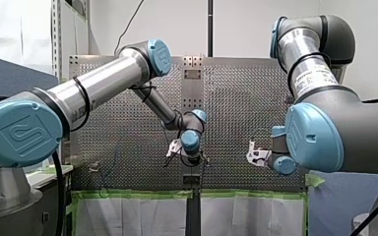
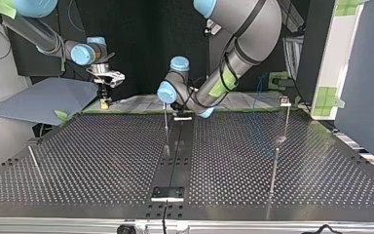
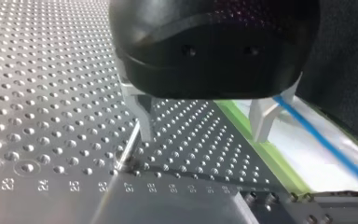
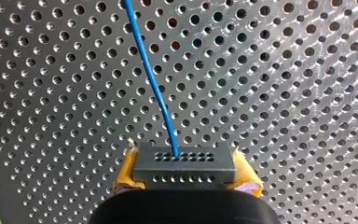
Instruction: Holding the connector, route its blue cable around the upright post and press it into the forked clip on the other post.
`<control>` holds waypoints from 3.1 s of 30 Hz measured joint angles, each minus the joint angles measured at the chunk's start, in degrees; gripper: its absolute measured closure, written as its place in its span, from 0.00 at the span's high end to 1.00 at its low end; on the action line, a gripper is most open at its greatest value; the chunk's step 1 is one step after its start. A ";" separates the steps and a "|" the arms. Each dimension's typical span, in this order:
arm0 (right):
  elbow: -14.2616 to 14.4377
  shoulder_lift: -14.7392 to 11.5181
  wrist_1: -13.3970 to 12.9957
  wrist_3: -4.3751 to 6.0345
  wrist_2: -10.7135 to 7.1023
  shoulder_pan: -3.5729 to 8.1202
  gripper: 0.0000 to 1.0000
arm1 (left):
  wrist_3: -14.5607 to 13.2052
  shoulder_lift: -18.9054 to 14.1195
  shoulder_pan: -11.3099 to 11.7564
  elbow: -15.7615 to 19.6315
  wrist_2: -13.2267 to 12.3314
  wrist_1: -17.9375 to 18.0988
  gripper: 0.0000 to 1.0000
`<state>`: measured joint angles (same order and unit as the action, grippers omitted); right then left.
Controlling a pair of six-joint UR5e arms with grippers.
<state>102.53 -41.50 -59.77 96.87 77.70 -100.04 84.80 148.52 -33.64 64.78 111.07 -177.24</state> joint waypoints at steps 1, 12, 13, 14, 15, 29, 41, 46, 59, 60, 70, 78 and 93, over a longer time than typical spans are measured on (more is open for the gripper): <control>0.00 0.02 -0.04 0.00 0.00 0.00 0.00 | 0.00 -0.02 -0.07 0.02 -0.01 -0.12 1.00; 0.00 0.25 -0.27 0.00 0.00 0.15 0.00 | 0.08 -0.06 -0.46 0.22 -0.13 -2.60 1.00; 0.00 0.27 -0.29 0.00 0.00 0.18 0.00 | 0.09 -0.06 -0.46 0.25 -0.19 -2.93 1.00; 0.01 0.30 -0.31 0.00 0.01 0.19 0.00 | 0.09 -0.06 -0.47 0.28 -0.28 -3.24 1.00; 0.00 0.31 -0.32 0.00 0.00 0.19 0.00 | 0.09 -0.06 -0.47 0.31 -0.43 -3.62 1.00; 0.01 0.47 -0.35 -0.08 -0.16 0.23 0.00 | 0.02 -0.78 -0.32 0.66 -1.45 -5.14 1.00; -0.01 0.53 -0.49 -0.01 -0.43 0.30 0.00 | 0.09 -3.29 -0.51 3.84 -2.79 -4.07 1.00; -0.01 0.55 -0.53 0.00 -0.54 0.30 0.00 | 0.08 -5.42 -0.56 6.25 -3.95 -2.20 1.00; 0.00 0.57 -0.45 0.00 -0.62 0.35 0.00 | 0.27 -6.82 -1.82 11.13 -6.68 -0.12 1.00; 0.00 0.57 -0.45 0.00 -0.62 0.35 0.00 | 0.35 -7.16 -1.88 11.57 -6.70 0.19 1.00; 0.00 0.64 -0.52 0.00 -0.63 0.32 0.00 | 3.41 -10.96 -2.38 16.05 -4.93 4.50 1.00; 0.00 0.67 -0.38 0.09 -0.64 0.41 0.00 | 6.37 -11.36 -3.90 19.63 -2.00 8.43 1.00; 0.00 0.82 -0.53 0.18 -0.63 0.50 0.00 | 10.64 -11.33 -6.75 20.44 -1.51 15.70 1.00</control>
<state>102.53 -40.67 -60.30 97.05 77.07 -99.53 95.45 137.19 -40.38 85.23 109.56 -161.53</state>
